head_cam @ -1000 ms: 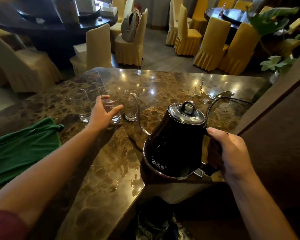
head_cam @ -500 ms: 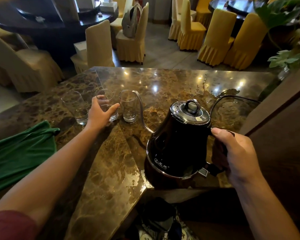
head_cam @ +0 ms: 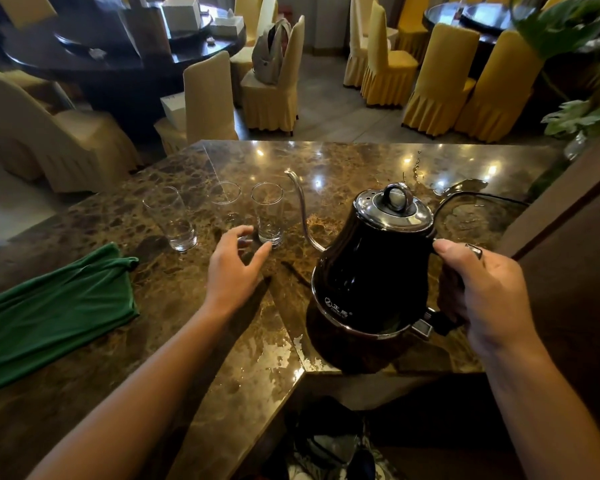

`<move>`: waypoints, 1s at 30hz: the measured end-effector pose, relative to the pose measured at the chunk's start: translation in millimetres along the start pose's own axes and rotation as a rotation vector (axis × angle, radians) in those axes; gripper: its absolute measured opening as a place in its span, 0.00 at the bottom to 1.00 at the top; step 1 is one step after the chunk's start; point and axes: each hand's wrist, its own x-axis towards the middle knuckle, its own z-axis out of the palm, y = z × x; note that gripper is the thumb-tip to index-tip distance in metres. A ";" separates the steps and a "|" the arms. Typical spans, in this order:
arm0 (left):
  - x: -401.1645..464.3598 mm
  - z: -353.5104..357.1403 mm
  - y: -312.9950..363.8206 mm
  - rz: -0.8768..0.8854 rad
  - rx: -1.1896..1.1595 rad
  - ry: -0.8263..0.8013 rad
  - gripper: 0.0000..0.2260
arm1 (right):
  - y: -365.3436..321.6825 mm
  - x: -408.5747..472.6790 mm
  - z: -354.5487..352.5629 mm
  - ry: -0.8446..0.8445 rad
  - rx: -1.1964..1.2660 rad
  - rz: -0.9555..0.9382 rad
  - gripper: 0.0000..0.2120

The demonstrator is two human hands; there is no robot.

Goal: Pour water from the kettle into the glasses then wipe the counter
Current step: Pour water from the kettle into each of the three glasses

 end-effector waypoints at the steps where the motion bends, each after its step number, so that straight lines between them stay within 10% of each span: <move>1: 2.6 4.1 5.6 -0.010 -0.019 -0.021 0.27 | -0.1 -0.8 -0.2 0.005 0.011 -0.001 0.22; 16: 77.0 60.0 22.9 -0.282 -0.204 0.092 0.49 | 1.7 -0.7 -24.2 0.034 -0.047 -0.027 0.21; 30: 31.3 49.1 30.0 0.080 -0.108 -0.050 0.27 | -2.3 11.5 -43.3 0.021 -0.086 -0.105 0.25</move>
